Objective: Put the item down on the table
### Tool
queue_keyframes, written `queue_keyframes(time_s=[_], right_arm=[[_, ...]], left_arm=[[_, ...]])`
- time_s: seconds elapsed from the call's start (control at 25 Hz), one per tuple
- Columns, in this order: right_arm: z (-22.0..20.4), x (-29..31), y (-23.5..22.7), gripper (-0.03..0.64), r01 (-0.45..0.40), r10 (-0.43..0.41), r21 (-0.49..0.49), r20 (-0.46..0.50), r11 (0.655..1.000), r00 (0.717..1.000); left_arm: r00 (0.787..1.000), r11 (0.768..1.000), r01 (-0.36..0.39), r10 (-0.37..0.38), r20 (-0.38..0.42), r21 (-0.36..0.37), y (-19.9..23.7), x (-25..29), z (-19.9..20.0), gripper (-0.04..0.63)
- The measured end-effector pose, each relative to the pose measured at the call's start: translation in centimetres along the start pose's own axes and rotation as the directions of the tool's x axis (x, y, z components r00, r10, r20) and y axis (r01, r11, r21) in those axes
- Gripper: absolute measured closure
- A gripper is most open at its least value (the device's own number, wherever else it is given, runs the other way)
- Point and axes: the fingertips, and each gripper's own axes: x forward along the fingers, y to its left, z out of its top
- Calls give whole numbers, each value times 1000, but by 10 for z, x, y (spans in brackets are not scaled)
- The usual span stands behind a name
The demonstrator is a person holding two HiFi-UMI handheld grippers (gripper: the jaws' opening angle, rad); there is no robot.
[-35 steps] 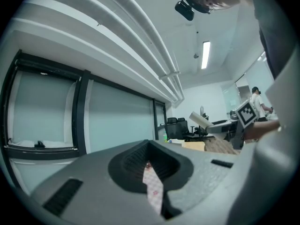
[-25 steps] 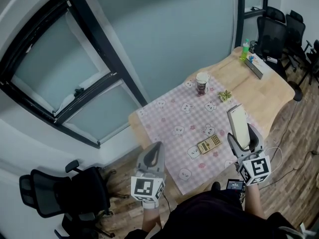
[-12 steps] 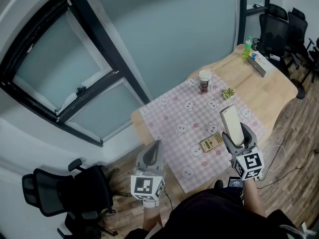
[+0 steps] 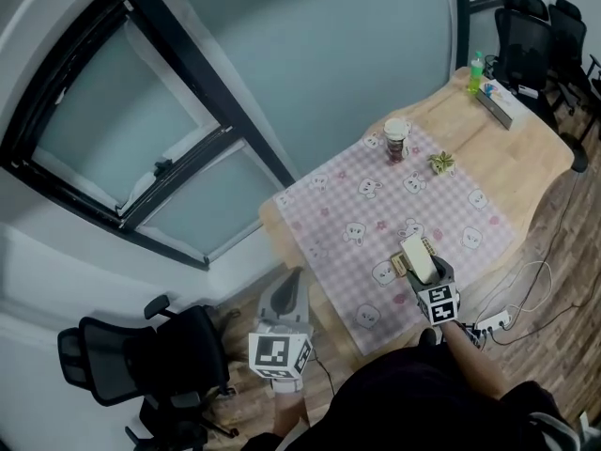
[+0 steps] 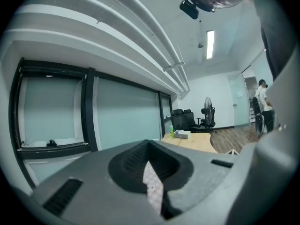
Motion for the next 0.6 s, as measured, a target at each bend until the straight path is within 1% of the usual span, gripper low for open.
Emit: queue_keyframes(time_s=[0.12, 0.2, 0.28, 0.36, 0.48, 0.6], right_arm=[[-47, 13, 10, 290, -30, 31, 16, -86, 999, 996], [-75, 18, 14, 290, -43, 46, 26, -150, 999, 988], [-97, 20, 17, 290, -43, 45, 16, -211, 999, 976], [-110, 21, 19, 290, -48, 36, -40, -250, 998, 967], [-126, 22, 29, 290, -100, 60, -128, -283, 987, 957], [-135, 23, 35, 290, -128, 75, -155, -307, 980, 949]], left_arm=[[1000, 1000, -2, 2, -8, 1, 0, 0, -2, 596], [1000, 1000, 3, -3, -12, 1, -2, 1, -3, 595], [1000, 1000, 12, -12, -15, -2, -6, 3, -4, 595], [1000, 1000, 22, -22, -16, -1, -9, 4, -5, 596], [999, 1000, 30, -30, -16, 2, -12, 5, -5, 595], [999, 1000, 30, -30, -17, -1, -13, 6, -6, 595]])
